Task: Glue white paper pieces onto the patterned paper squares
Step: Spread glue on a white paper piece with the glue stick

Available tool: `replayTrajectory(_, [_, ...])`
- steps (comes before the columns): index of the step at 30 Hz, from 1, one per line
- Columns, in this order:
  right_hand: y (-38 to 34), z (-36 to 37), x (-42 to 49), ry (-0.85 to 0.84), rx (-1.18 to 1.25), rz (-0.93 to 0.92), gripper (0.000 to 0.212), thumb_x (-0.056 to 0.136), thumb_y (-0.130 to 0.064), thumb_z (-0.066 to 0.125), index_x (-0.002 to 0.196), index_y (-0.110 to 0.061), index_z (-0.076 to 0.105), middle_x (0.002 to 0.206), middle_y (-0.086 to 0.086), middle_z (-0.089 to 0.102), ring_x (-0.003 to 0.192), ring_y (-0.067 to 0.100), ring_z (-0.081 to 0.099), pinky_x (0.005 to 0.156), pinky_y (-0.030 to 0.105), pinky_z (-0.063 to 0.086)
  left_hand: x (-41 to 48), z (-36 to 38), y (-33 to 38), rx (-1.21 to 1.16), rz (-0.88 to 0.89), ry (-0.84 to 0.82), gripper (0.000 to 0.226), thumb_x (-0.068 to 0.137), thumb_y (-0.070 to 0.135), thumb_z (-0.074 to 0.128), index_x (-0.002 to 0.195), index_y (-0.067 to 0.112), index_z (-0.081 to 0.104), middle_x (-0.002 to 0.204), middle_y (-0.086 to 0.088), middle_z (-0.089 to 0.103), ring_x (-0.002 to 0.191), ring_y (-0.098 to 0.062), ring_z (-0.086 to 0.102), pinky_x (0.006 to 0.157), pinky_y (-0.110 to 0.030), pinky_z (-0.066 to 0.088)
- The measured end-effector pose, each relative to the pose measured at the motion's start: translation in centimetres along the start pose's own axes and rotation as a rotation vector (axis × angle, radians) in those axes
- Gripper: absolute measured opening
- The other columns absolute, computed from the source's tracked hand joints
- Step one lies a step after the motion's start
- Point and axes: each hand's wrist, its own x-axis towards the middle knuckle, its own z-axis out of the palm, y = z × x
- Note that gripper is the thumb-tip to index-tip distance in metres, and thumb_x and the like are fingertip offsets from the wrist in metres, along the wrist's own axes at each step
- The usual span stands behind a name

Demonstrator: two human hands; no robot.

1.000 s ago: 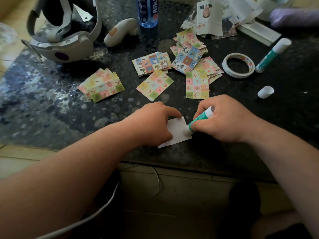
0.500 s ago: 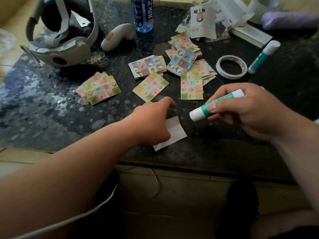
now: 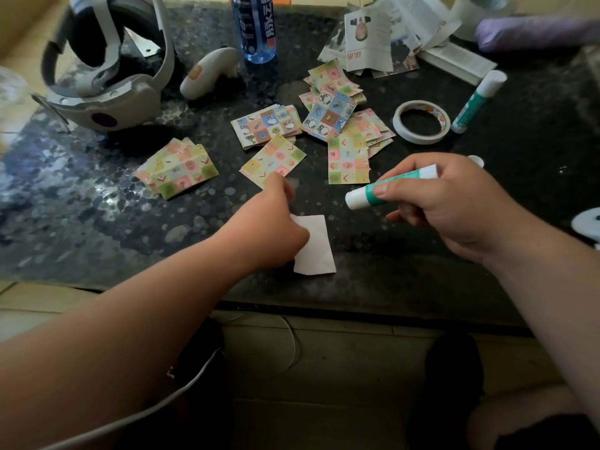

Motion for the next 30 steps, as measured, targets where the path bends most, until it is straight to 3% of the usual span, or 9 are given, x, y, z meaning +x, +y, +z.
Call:
replayTrajectory(4, [0.3,0.9,0.3,-0.001,-0.125,0.043,0.008,0.084,-0.022,0.081,0.088,-0.016,0.078,0.086,0.01,0.075,0.075,0.021,0.069,0.063,0.03,0.055,-0.5,0.6,-0.5,0.184,0.078,-0.029,0.019,0.093,0.014,0.052,0.108,0.025,0.046,0.084,0.0,0.061,0.073,-0.016,0.058,0.055,-0.031,0.04])
replayTrajectory(8, [0.4,2.3,0.8,0.003,-0.236,0.032,0.012,0.08,-0.028,0.085,0.086,-0.022,0.077,0.088,0.007,0.075,0.084,0.028,0.072,0.066,0.035,0.055,-0.3,0.8,-1.1,0.284,0.105,-0.054,0.008,0.098,0.023,0.05,0.097,0.027,0.056,0.09,0.006,0.061,0.082,-0.015,0.057,0.061,-0.028,0.042])
replayTrajectory(10, [0.5,2.9,1.0,-0.011,-0.31,0.032,0.014,0.079,-0.032,0.086,0.086,-0.024,0.076,0.088,0.003,0.073,0.084,0.023,0.07,0.069,0.036,0.056,-0.2,0.8,-1.4,0.286,0.123,-0.044,0.003,0.097,0.029,0.053,0.098,0.03,0.055,0.091,0.007,0.06,0.083,-0.014,0.057,0.062,-0.029,0.042])
replayTrajectory(13, [0.4,3.5,1.2,-0.02,-0.395,0.043,0.014,0.081,-0.033,0.085,0.087,-0.026,0.076,0.091,-0.003,0.071,0.087,0.014,0.067,0.072,0.032,0.057,-0.4,0.8,-1.6,0.318,0.144,-0.045,0.015,0.091,0.038,0.061,0.101,0.034,0.052,0.093,0.009,0.055,0.086,-0.015,0.056,0.065,-0.031,0.041])
replayTrajectory(20, [-0.1,3.8,1.2,-0.047,-0.492,0.036,0.012,0.082,-0.033,0.084,0.088,-0.026,0.075,0.088,-0.007,0.068,0.08,0.01,0.063,0.059,0.023,0.044,-0.1,1.0,-1.9,0.284,0.185,-0.029,0.035,0.085,0.038,0.065,0.116,0.04,0.051,0.091,0.011,0.05,0.089,-0.015,0.055,0.067,-0.033,0.043])
replayTrajectory(30, [0.1,4.2,1.3,-0.026,-0.624,0.009,0.014,0.083,-0.035,0.082,0.088,-0.028,0.071,0.088,-0.008,0.064,0.077,0.007,0.061,0.055,0.02,0.041,0.2,0.8,-1.9,0.28,0.169,-0.028,0.039,0.083,0.036,0.067,0.119,0.045,0.054,0.083,0.015,0.052,0.085,-0.013,0.056,0.072,-0.035,0.055])
